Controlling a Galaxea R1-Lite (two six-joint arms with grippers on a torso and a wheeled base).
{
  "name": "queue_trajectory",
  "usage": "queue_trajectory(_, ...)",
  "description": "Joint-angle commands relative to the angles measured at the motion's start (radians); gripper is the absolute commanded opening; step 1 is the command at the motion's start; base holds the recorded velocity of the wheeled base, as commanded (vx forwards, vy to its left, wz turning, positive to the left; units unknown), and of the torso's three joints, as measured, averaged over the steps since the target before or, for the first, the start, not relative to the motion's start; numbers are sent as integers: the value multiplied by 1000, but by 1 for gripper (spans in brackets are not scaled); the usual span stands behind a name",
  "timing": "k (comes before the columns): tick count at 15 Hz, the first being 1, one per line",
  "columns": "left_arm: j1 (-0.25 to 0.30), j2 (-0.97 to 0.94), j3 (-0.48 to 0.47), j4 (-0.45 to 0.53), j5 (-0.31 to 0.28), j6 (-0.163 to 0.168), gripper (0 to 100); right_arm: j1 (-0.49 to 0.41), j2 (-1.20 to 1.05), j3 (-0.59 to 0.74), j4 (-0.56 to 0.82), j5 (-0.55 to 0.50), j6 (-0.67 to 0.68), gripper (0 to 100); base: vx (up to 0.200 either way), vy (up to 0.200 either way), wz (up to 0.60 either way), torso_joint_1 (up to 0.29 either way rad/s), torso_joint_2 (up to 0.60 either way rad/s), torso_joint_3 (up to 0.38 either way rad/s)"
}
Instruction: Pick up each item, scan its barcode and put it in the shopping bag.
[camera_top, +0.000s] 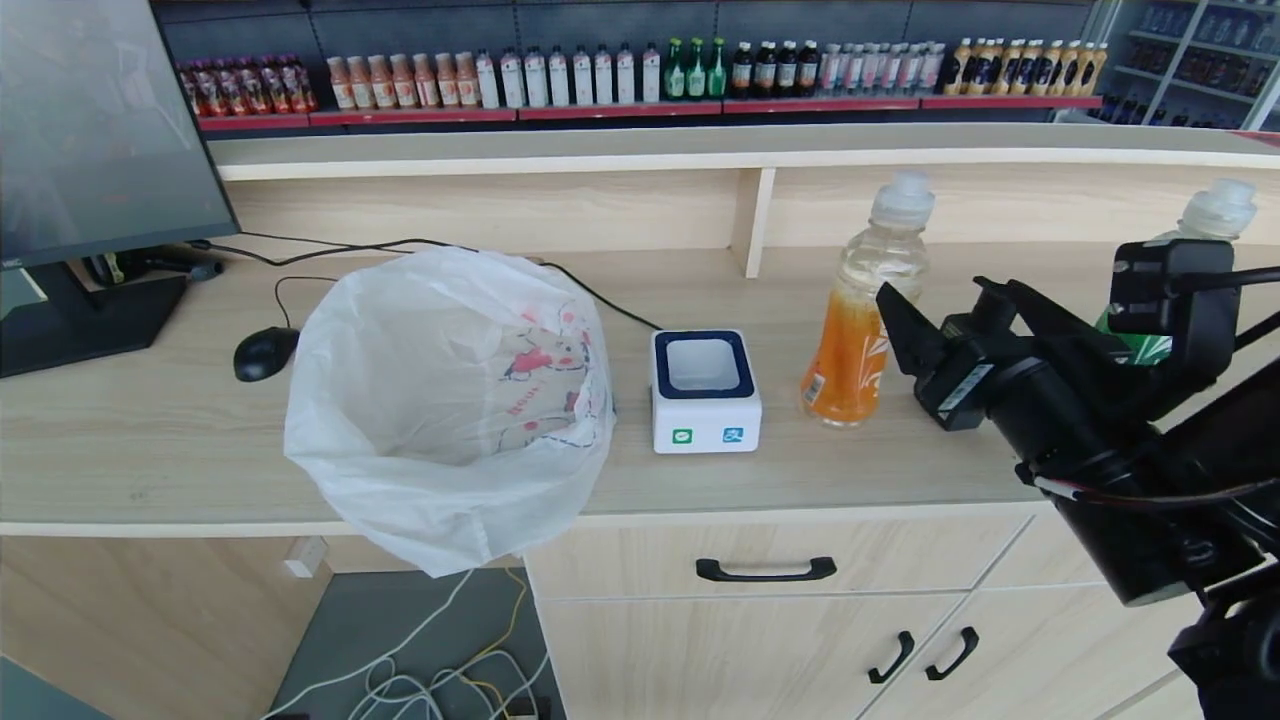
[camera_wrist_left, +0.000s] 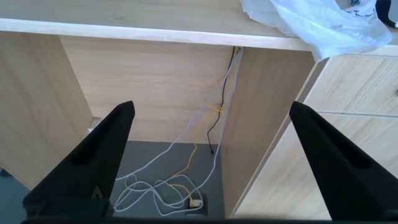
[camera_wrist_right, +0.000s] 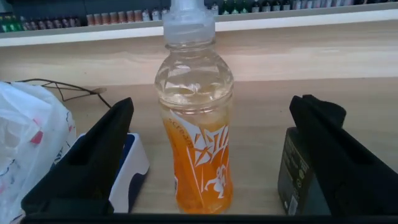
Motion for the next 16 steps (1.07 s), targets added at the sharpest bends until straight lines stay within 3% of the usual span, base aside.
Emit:
queue_trajectory(1, 0, 0, 2, 0, 1, 0, 100, 6, 60, -7, -2, -14, -2, 100, 0, 0, 0, 0, 0, 0)
queue_trajectory(16, 0, 0, 0, 0, -1, 0, 100, 9, 196, -101, -11, -17, 19, 100, 0, 0, 0, 0, 0, 0)
